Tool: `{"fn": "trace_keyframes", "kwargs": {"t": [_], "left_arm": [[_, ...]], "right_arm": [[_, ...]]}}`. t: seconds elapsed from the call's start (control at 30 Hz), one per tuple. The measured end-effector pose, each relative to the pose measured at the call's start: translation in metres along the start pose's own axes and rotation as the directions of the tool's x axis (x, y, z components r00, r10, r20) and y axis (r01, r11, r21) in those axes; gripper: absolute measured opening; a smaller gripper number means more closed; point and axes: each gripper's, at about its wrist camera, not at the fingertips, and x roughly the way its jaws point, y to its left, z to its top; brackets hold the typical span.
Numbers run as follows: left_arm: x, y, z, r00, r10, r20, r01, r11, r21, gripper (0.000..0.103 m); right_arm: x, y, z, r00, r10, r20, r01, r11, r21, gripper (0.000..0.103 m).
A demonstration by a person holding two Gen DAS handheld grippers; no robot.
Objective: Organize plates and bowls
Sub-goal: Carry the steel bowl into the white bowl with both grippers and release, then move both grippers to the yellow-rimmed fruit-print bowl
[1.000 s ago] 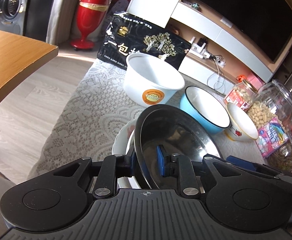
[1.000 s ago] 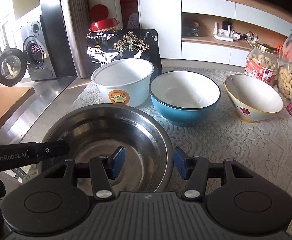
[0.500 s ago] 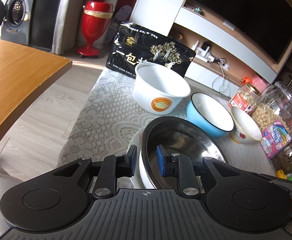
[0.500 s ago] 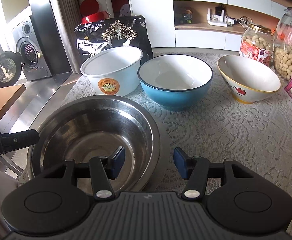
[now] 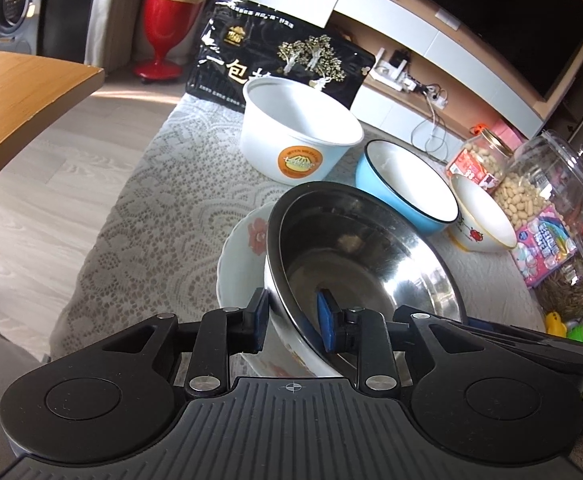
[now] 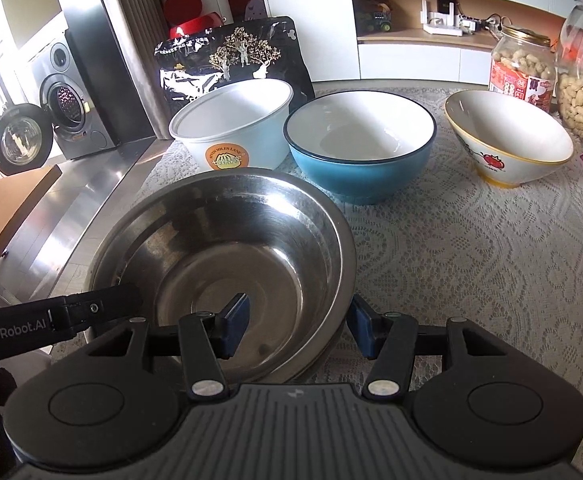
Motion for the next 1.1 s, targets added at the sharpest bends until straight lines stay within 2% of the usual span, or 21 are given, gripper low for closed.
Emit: {"fn": "trace_keyframes", "kwargs": {"t": [0.2, 0.3, 0.43, 0.63, 0.73, 0.83, 1.1], "left_arm": [[-0.002, 0.003, 0.003, 1.000, -0.013, 0.006, 0.013, 1.000, -0.003, 0.026], [-0.012, 0.001, 0.006, 0.998, 0.021, 0.053, -0.022, 1.000, 0.014, 0.024], [-0.022, 0.007, 0.011, 0.995, 0.030, 0.093, -0.029, 1.000, -0.007, 0.024], [-0.014, 0.012, 0.010, 0.995, 0.069, 0.068, -0.069, 0.998, -0.001, 0.026], [-0.008, 0.016, 0.008, 0.991, 0.126, 0.044, -0.126, 0.992, 0.007, 0.019], [-0.003, 0.026, 0.006, 0.993, 0.114, 0.011, -0.114, 0.993, -0.025, 0.019], [-0.015, 0.025, 0.008, 0.997, 0.042, 0.062, -0.038, 0.998, -0.058, 0.019]], "right_arm": [[0.000, 0.001, 0.000, 1.000, -0.006, -0.001, 0.006, 1.000, -0.010, 0.055], [-0.001, 0.004, -0.001, 0.999, -0.037, 0.013, 0.037, 0.999, -0.034, 0.055], [-0.002, 0.002, 0.000, 0.996, -0.088, 0.032, 0.090, 0.995, -0.049, 0.055], [-0.003, -0.002, 0.001, 0.994, -0.103, 0.032, 0.104, 0.994, -0.043, 0.055], [-0.004, -0.003, 0.001, 0.994, -0.102, 0.034, 0.104, 0.994, -0.042, 0.055], [-0.003, -0.003, 0.001, 0.995, -0.100, 0.032, 0.101, 0.994, -0.045, 0.055], [0.006, -0.006, -0.002, 0.994, -0.107, -0.003, 0.107, 0.994, -0.034, 0.055]]}}
